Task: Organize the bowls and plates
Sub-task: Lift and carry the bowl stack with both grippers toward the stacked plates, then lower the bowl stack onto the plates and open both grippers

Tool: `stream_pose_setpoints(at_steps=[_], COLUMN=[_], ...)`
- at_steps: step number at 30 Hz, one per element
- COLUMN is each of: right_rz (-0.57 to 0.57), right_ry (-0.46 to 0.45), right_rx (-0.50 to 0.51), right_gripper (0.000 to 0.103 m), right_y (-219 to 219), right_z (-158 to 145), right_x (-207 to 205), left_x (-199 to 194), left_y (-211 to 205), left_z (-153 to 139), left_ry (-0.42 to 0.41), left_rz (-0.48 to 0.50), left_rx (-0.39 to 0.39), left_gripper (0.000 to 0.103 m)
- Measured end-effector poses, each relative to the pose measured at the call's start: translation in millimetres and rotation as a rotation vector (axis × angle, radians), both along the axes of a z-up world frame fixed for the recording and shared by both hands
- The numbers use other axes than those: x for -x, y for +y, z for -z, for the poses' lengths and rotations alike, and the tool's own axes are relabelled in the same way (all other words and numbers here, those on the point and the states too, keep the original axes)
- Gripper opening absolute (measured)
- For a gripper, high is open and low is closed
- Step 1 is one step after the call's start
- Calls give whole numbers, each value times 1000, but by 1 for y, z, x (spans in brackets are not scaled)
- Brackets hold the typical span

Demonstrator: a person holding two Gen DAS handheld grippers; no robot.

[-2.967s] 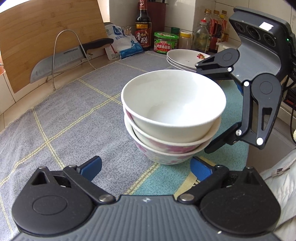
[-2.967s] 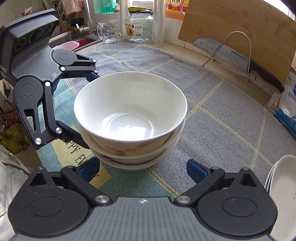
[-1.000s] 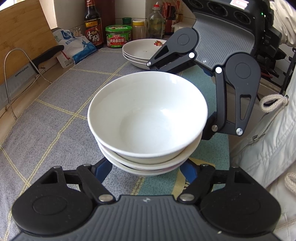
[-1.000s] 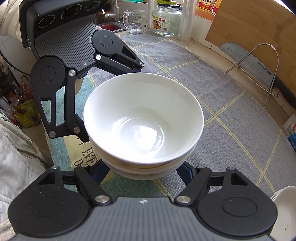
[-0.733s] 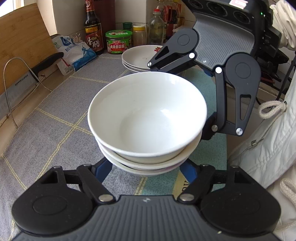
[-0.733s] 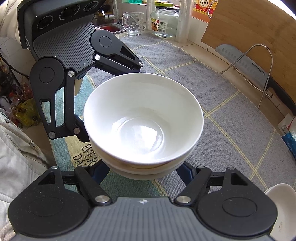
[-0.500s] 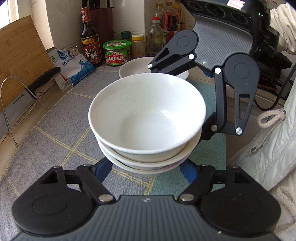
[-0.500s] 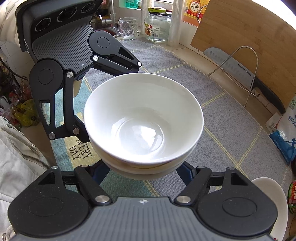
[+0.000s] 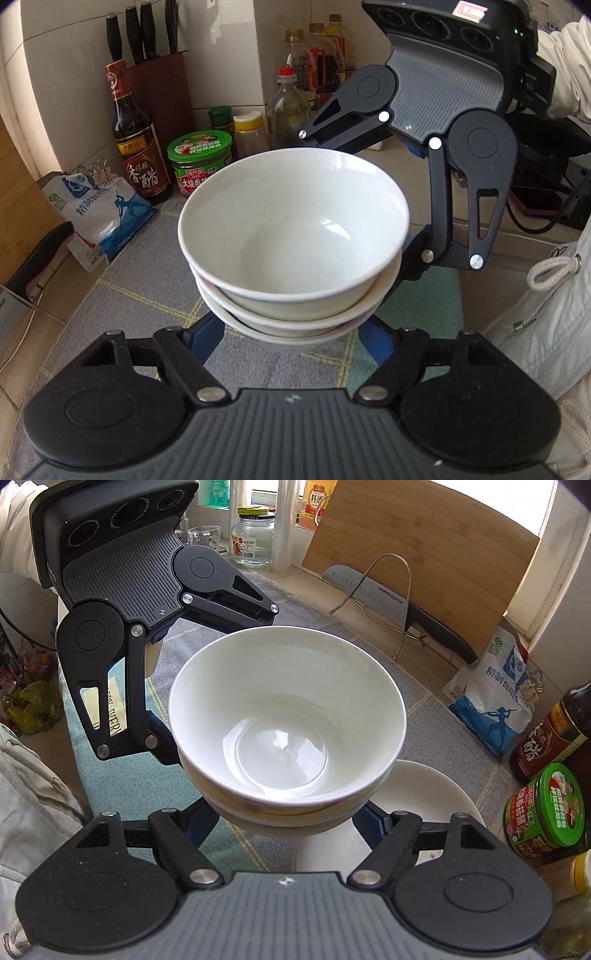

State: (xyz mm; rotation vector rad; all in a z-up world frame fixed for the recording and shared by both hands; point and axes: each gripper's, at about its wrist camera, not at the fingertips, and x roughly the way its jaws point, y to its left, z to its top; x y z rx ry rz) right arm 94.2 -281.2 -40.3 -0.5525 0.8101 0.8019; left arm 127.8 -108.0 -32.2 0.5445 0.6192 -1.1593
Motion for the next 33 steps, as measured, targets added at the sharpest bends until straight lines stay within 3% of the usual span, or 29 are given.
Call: stream_pose_setpoints(at_steps=[14,33], right_rz=[130,170], right_ry=[0,62], right_rx=[15,11], right_gripper=[82,82], right_y=[-64,-75], right_z=[12,27], right_x=[-24,-45], left_x=[-31,-52], left_y=[-74,-88], left_z=[17,36], left_ry=[-18,50], left_rz=[102,97], left_rx=[-5,-8], left_gripper=[79,79])
